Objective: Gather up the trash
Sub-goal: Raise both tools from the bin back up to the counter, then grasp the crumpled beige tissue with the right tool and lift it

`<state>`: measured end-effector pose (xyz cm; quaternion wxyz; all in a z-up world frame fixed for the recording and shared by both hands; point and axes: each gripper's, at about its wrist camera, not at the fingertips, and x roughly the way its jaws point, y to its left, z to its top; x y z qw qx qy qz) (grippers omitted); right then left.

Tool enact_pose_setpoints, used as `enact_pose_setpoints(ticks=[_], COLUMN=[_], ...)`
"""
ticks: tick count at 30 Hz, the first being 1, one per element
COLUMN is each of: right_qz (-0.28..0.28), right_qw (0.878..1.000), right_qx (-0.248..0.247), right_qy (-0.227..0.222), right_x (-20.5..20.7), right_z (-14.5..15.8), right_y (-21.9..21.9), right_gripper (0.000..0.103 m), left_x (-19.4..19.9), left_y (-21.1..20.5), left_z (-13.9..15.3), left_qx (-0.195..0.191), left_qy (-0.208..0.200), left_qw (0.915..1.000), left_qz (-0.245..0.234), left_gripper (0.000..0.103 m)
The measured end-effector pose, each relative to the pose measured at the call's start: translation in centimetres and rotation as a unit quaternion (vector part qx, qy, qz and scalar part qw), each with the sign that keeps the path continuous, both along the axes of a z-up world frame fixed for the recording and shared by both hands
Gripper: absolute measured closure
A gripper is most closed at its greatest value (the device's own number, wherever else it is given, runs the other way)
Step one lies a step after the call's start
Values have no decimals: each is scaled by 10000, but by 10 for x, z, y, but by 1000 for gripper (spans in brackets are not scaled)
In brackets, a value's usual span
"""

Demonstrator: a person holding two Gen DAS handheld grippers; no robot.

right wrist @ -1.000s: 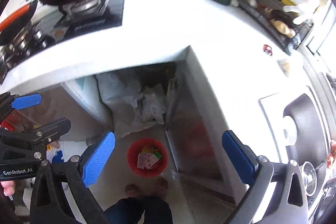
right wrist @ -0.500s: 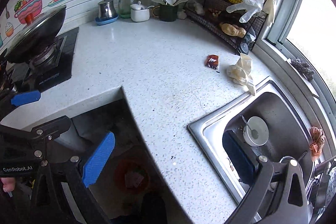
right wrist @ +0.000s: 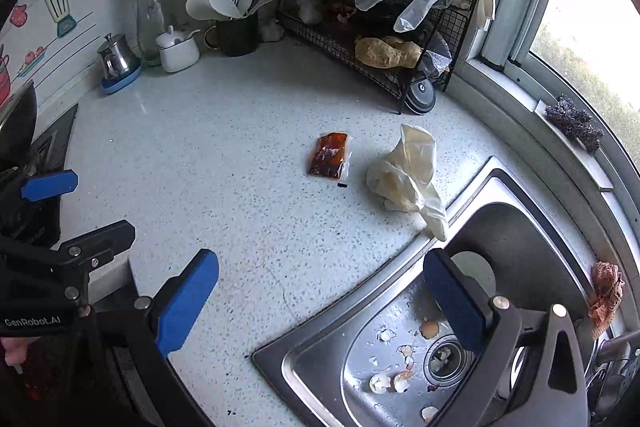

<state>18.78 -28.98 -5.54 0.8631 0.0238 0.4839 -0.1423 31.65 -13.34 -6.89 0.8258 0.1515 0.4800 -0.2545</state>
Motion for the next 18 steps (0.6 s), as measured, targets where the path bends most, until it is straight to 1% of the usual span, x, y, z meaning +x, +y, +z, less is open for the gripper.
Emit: enact_pose_setpoints(ticks=[5,10,18], right_qz=[-170,-242,14], right_qw=[9998,9992,9968], right_qx=[2,31,260], right_qy=[119,329,760], right_x=[22,43,77], right_z=[-5,-21,-54], right_y=[-39,-73,-112], right_gripper=[1,1,1], left_x=[33,60,94], left_y=[-44,-79,-117], left_z=[-12,-32,-72], left_qx=[38,147,375], left_qy=[161,429,843], left_qw=[9998,9988,9957], left_qz=[-145,-161,-99], left_gripper=[12,12,12])
